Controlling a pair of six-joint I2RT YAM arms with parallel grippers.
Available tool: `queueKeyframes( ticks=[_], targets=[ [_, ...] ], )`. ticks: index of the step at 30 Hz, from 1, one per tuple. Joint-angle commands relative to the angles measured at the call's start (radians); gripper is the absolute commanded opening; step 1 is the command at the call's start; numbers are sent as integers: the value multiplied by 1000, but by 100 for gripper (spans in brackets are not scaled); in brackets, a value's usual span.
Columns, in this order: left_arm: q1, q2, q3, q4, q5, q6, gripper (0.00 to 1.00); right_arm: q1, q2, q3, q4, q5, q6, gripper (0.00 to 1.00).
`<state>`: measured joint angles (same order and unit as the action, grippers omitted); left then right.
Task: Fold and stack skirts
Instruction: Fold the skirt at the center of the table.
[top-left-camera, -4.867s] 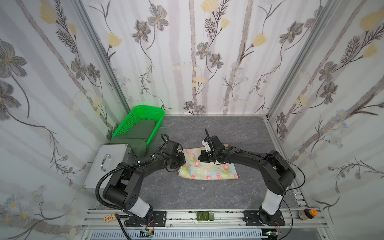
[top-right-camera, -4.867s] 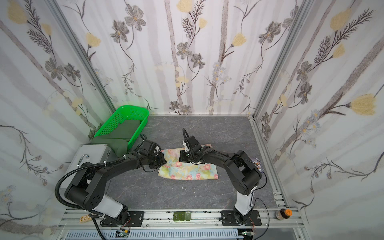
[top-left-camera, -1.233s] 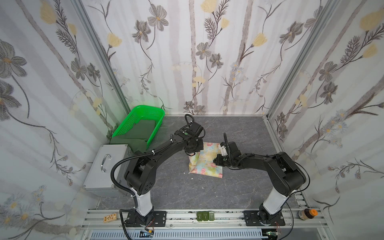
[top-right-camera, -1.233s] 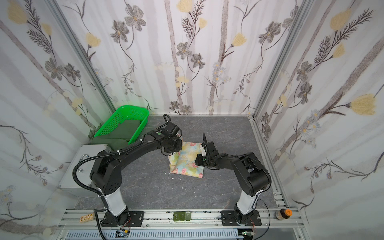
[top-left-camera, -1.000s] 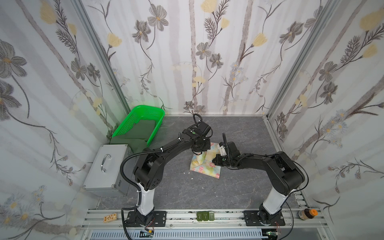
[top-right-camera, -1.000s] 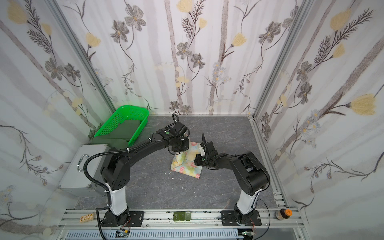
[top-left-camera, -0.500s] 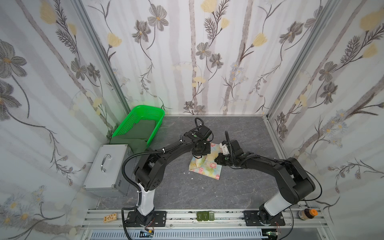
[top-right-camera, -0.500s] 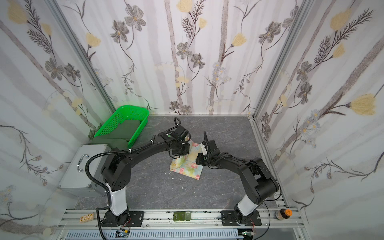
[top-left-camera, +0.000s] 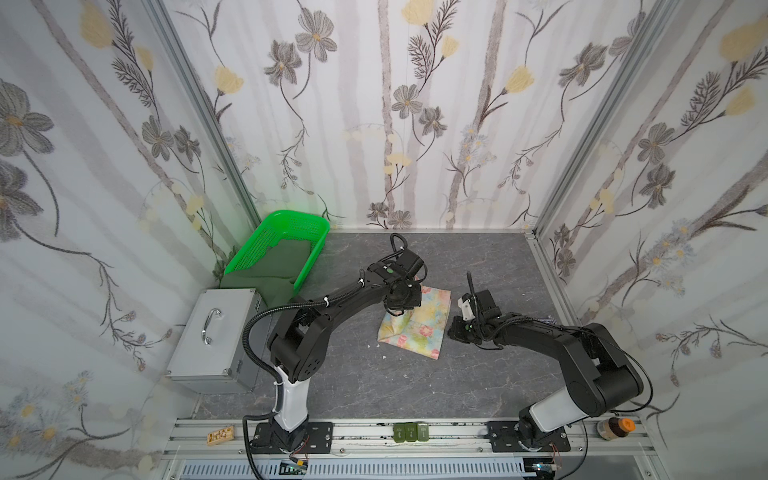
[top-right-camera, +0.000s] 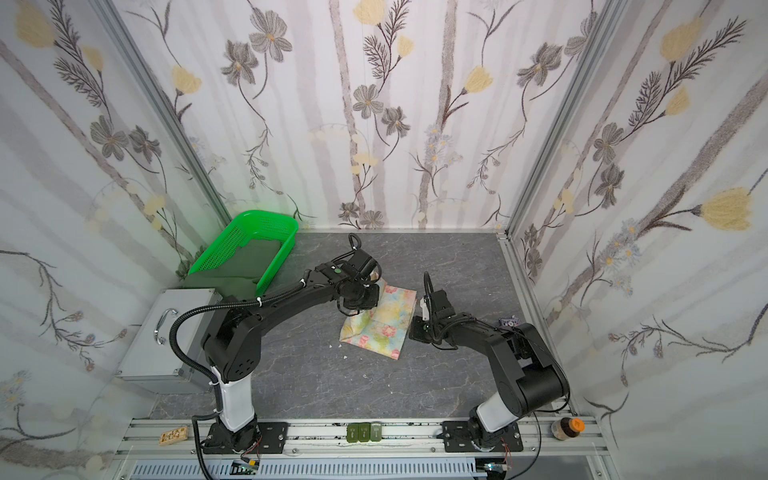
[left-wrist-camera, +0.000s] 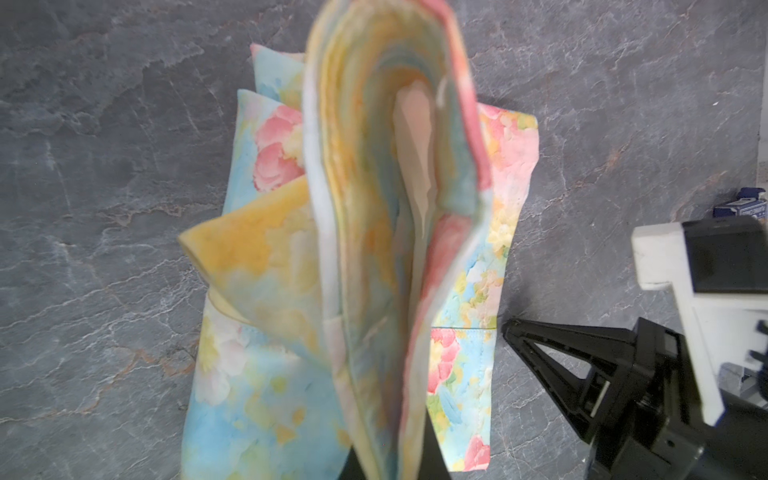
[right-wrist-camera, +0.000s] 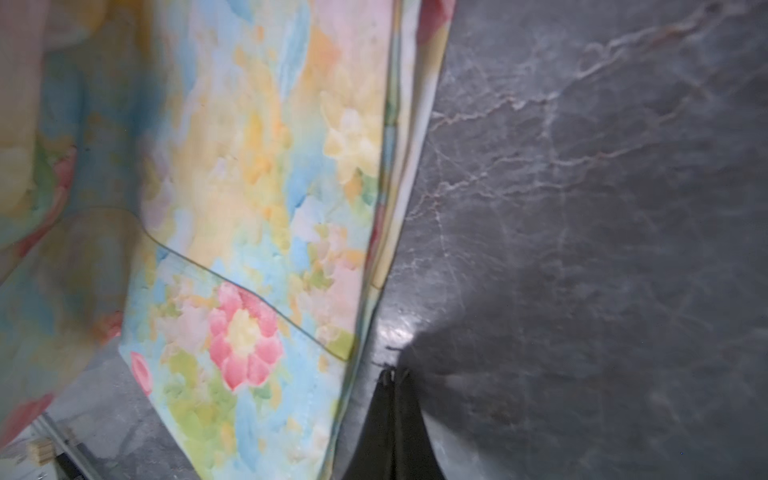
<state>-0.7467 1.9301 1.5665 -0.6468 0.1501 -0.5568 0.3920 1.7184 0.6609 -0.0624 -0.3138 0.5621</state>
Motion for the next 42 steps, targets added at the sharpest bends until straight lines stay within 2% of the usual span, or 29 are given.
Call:
queueKeyframes(
  ticks=[1,17,28,42],
  targets=[
    [-6,13,27,4,-2,4,0,0,37,14,55,12,-19,0],
    [-68,131,152,5,12,-8,0,17,79,48,65,15,-31,0],
    [-112,178,187,4,31,-9,0,29,93,49,72,8,-24,0],
    [-113,179,158,5,-102,-43,0,30,84,49,73,-1,-19,0]
  ],
)
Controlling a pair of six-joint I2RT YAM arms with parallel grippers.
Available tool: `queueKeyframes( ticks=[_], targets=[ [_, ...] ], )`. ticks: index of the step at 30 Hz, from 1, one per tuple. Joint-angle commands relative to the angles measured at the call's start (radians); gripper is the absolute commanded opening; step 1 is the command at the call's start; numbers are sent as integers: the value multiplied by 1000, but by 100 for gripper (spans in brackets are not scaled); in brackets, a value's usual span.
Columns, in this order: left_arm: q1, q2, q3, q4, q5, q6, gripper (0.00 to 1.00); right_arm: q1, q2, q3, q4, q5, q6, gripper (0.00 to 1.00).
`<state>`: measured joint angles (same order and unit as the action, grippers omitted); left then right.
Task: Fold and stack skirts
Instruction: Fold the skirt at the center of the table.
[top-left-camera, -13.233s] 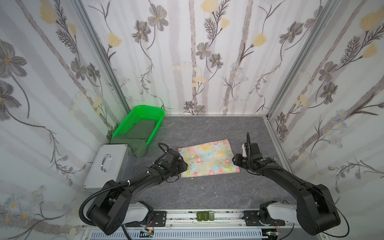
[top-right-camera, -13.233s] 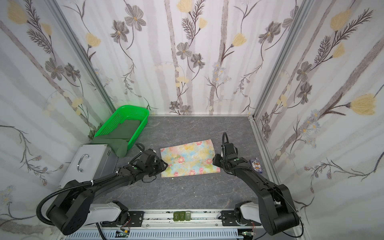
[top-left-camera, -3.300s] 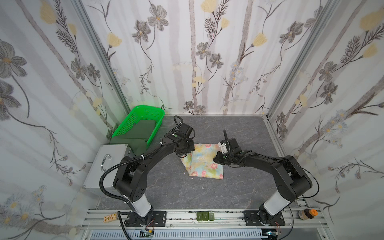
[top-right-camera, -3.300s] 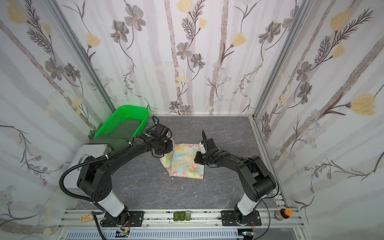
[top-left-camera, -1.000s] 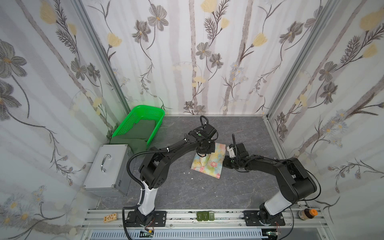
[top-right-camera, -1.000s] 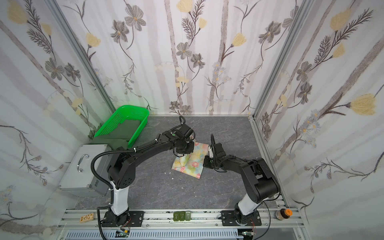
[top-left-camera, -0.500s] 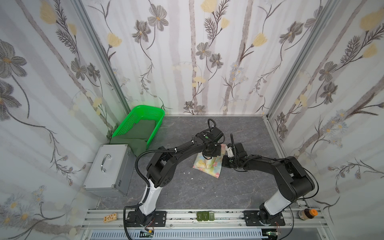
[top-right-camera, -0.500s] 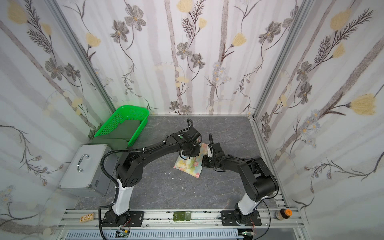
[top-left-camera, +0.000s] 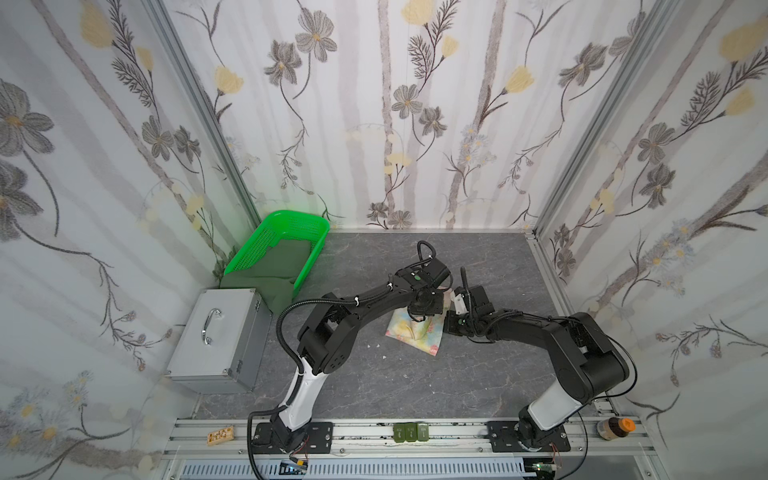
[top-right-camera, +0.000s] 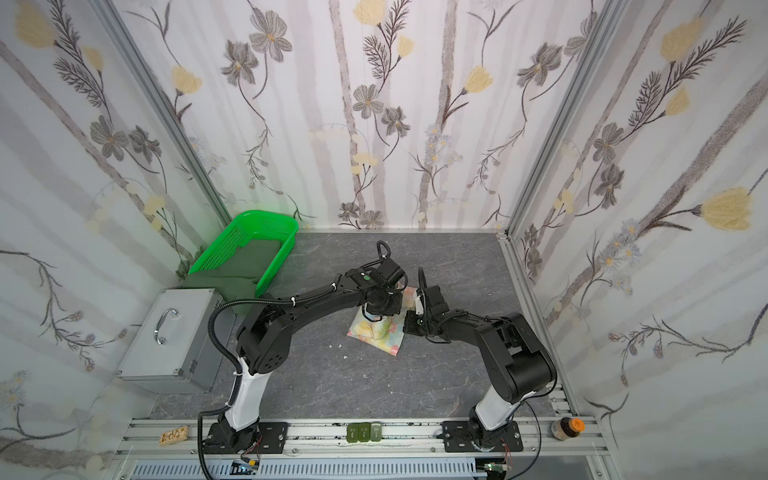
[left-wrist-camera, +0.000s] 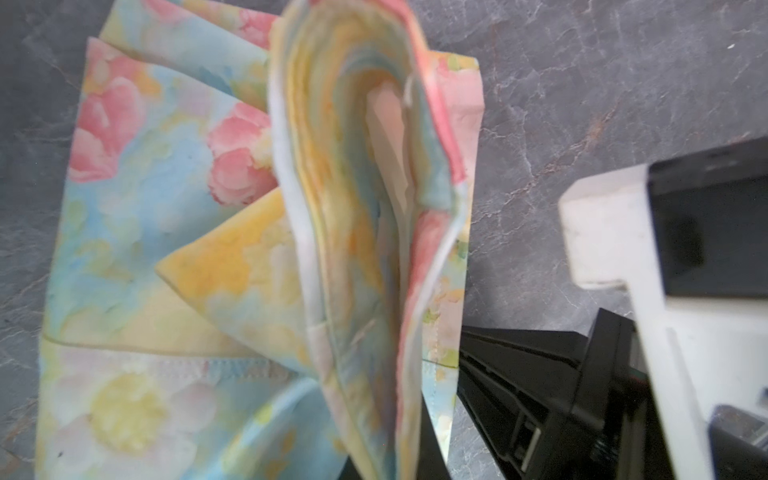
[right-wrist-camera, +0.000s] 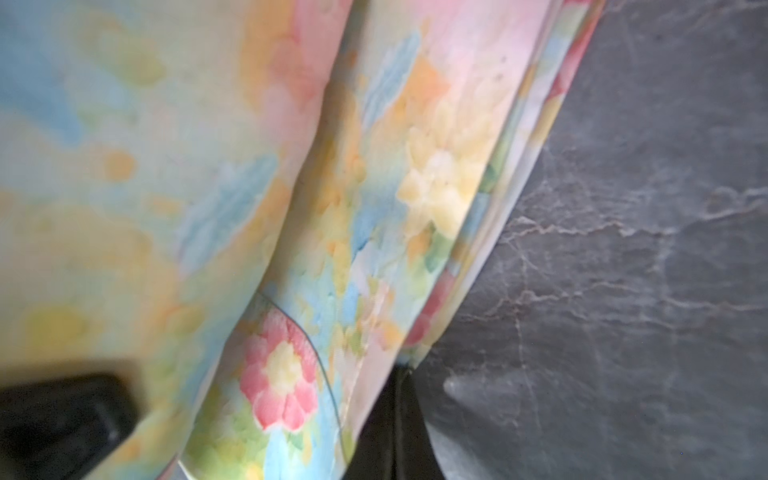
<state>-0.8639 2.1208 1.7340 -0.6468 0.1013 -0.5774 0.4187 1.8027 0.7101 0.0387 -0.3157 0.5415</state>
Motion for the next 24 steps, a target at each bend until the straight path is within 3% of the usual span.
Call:
queueKeyframes(
  ticks=[1,14,24],
  targets=[
    [5,-15,-11,4,-58,-24,0,3,0,0,-28,1,1,0],
    [23,-43,-47,4,-132,-30,0,3,0,-3,-28,-2,4,0],
    [13,-4,-17,4,-117,-28,0,3,0,-4,-28,-5,8,0]
  ],
)
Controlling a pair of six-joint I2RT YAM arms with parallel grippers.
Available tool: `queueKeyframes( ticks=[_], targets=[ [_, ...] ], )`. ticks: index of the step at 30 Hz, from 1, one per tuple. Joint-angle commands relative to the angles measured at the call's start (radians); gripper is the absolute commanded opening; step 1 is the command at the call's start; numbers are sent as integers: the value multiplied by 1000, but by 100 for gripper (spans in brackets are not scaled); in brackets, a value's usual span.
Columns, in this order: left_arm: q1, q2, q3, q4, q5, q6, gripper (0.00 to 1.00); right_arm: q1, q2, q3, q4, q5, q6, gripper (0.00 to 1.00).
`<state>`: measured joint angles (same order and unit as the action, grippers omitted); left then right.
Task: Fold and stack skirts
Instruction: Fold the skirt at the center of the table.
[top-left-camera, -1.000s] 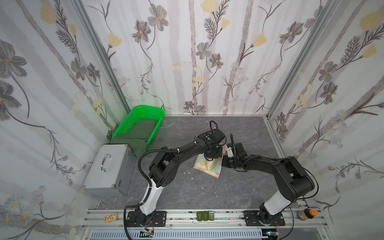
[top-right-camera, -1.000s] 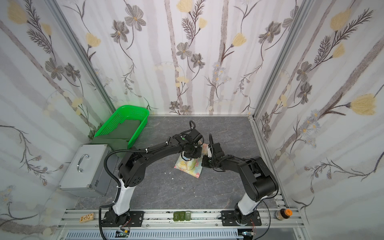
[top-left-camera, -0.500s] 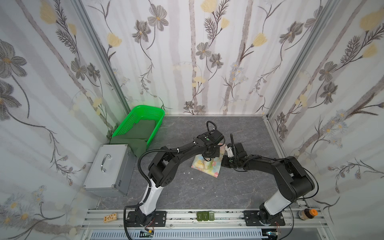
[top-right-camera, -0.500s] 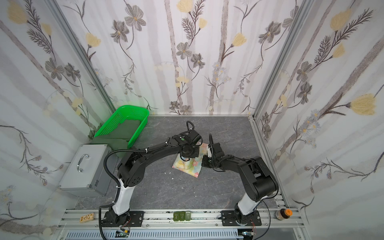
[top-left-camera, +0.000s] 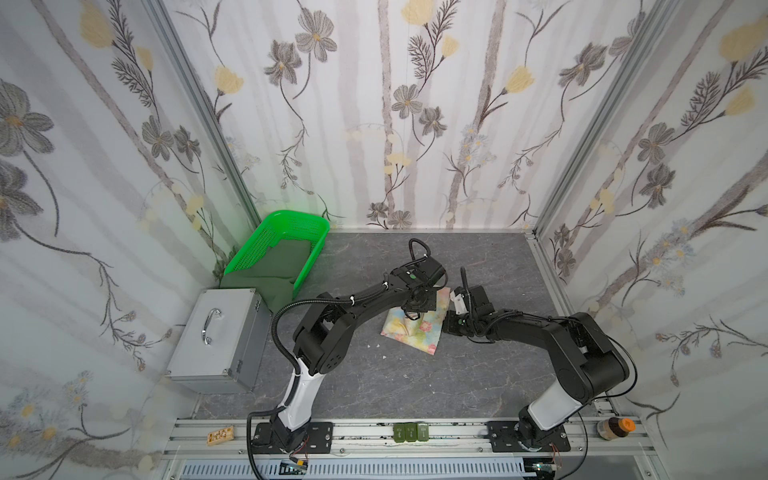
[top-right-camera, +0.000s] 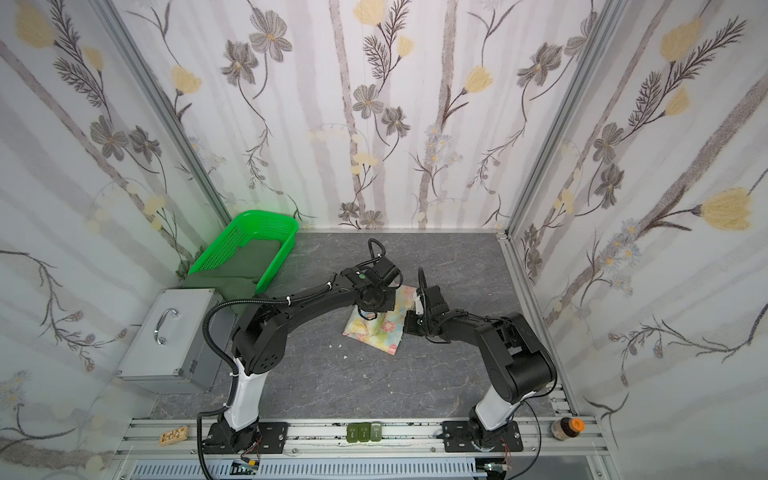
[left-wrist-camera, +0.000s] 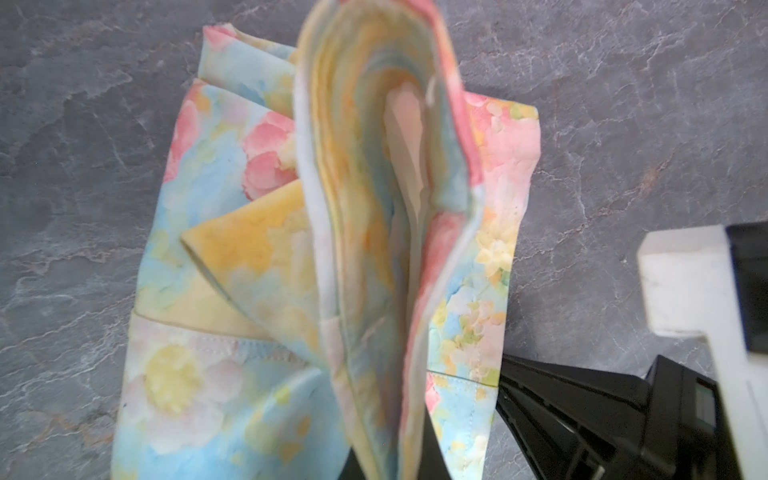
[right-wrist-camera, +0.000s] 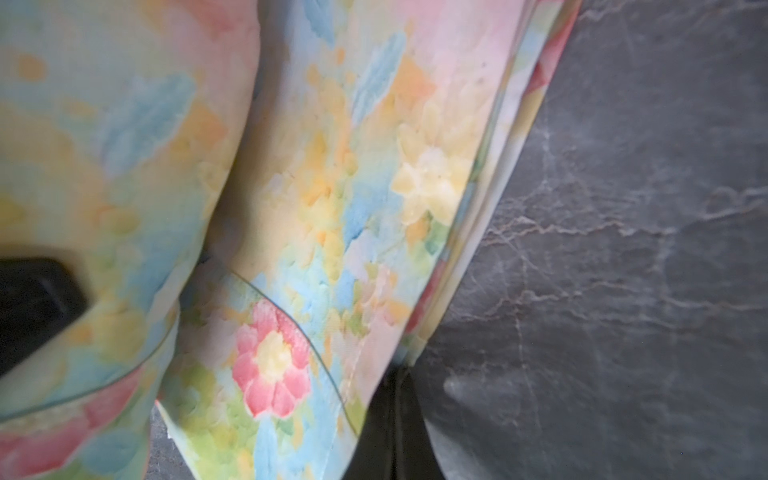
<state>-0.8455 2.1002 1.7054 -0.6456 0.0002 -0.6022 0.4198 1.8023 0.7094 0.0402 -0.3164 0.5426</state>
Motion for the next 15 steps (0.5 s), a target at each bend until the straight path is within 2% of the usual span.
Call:
queueKeyframes(
  ticks=[1,9,11,15],
  targets=[
    [-9,22,17,2,-16,-1,0,2,0,-3,-30,-4,5,0],
    [-22,44,17,2,-30,-2,2,3,0,-5,-31,-4,3,0],
    [-24,42,18,3,-29,2,16,2,0,-8,-30,-4,3,0],
    [-25,39,17,4,-41,5,38,3,2,-4,-28,-8,3,0]
  ],
)
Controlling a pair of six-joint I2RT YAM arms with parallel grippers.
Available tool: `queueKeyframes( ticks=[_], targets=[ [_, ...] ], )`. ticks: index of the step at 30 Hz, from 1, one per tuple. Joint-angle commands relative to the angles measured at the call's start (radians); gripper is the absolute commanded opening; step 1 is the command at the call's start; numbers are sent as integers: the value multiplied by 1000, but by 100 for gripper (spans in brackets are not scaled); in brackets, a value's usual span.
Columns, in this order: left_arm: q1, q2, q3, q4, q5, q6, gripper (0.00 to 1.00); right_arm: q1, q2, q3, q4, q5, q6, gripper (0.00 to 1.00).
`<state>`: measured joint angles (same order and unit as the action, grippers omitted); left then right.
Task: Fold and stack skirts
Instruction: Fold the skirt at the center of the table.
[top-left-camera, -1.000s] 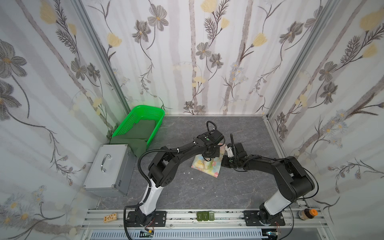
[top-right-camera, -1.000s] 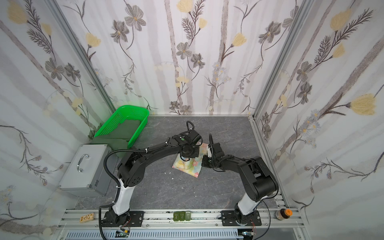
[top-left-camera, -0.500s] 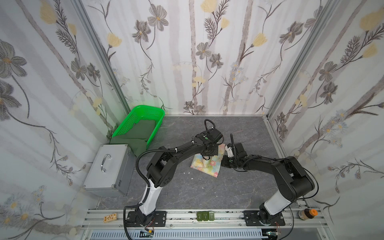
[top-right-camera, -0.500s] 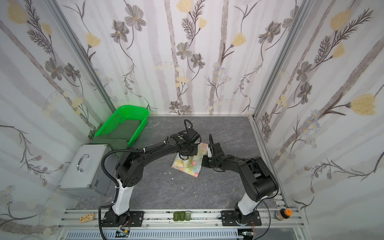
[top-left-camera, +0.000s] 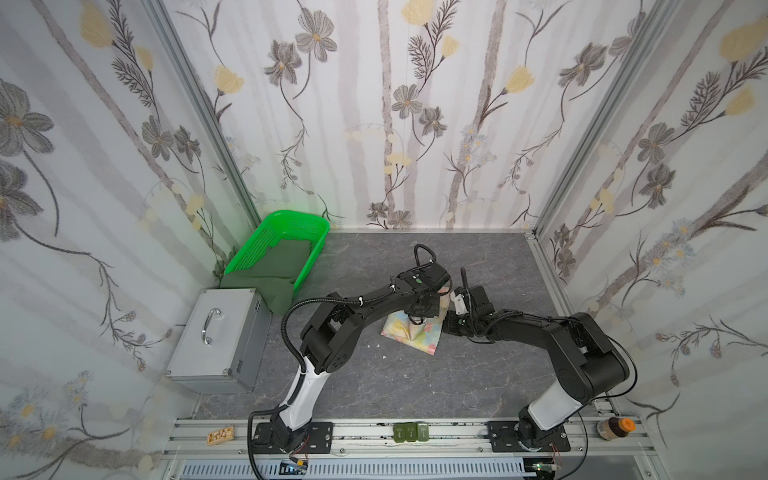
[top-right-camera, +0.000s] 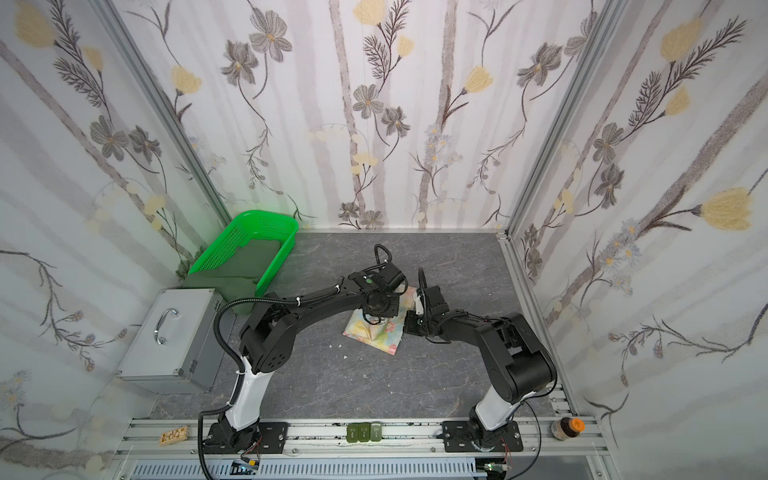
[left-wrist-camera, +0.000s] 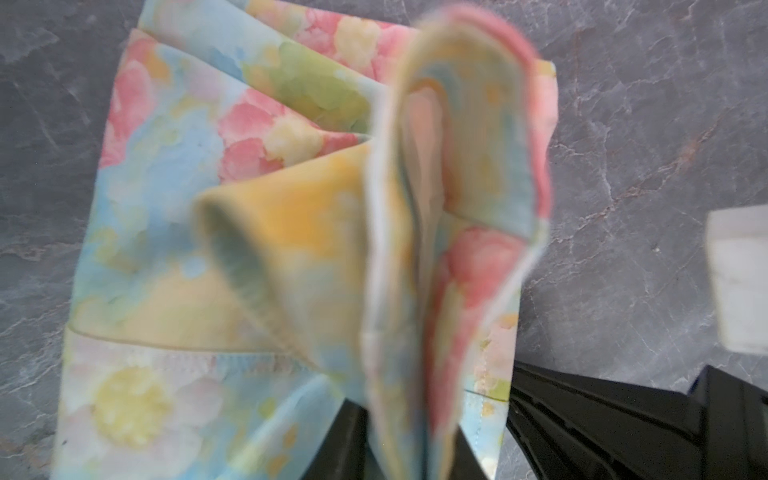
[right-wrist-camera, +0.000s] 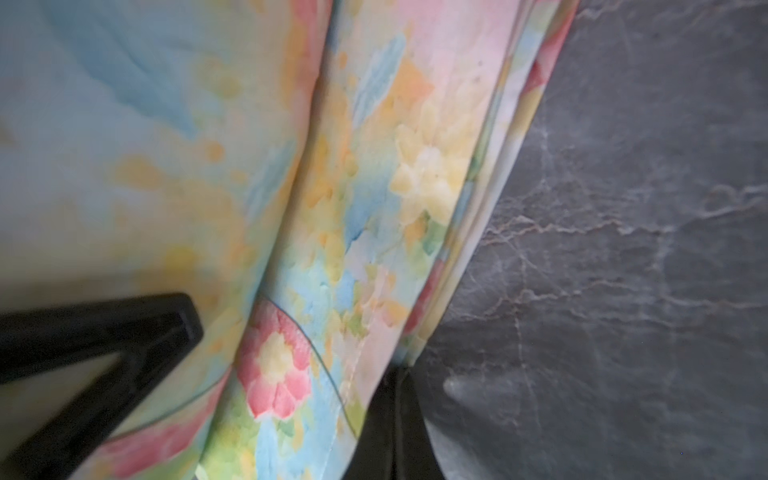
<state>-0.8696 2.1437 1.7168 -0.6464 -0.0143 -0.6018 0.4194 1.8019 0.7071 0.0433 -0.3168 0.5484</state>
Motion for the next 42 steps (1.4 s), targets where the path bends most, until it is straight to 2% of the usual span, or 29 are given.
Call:
queueKeyframes(
  ticks=[1,5,11,29,34,42],
  targets=[
    [-1,-3,7,5,-22,6,39,2,1,-2,-29,-9,-3,0],
    [0,-5,9,4,-20,3,51,3,-7,-5,-31,-10,-1,0],
    [4,-44,-4,4,-34,7,57,1,-42,-28,-45,-13,-1,0],
    [57,-130,-74,7,-95,40,58,-20,-161,-71,-86,-20,-5,0],
    [58,-172,-75,8,-111,46,66,-30,-194,-75,-101,-21,-5,0],
    [67,-128,-113,12,-108,60,63,-48,-313,-48,-172,-15,-12,0]
  ],
)
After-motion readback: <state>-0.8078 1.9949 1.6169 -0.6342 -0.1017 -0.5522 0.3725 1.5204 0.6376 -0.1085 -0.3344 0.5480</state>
